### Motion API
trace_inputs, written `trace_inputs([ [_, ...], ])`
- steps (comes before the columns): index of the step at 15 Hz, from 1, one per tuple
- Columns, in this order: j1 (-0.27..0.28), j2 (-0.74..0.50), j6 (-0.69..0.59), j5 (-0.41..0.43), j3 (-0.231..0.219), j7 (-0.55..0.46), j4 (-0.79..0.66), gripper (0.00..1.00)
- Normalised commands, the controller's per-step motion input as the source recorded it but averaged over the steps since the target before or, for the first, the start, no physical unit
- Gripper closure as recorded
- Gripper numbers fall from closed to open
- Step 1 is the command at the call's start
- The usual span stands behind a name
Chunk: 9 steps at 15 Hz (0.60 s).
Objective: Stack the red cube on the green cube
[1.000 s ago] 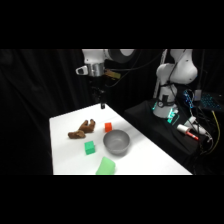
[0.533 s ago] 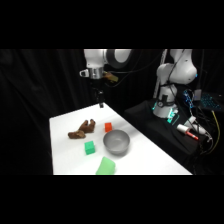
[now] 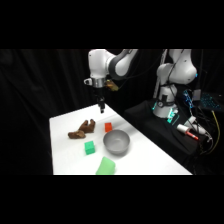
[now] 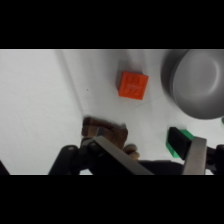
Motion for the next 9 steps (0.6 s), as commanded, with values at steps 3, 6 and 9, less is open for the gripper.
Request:
trace_inputs([
  [3, -0.02, 0.32, 0.3, 0.047, 0.004, 0.05, 0.09, 0.0],
  [6, -0.041, 0.26, 0.23, 0.102, 0.014, 0.01, 0.07, 0.0],
  [9, -0.062, 0.19, 0.21, 0.163, 0.052, -0.02, 0.02, 0.0],
])
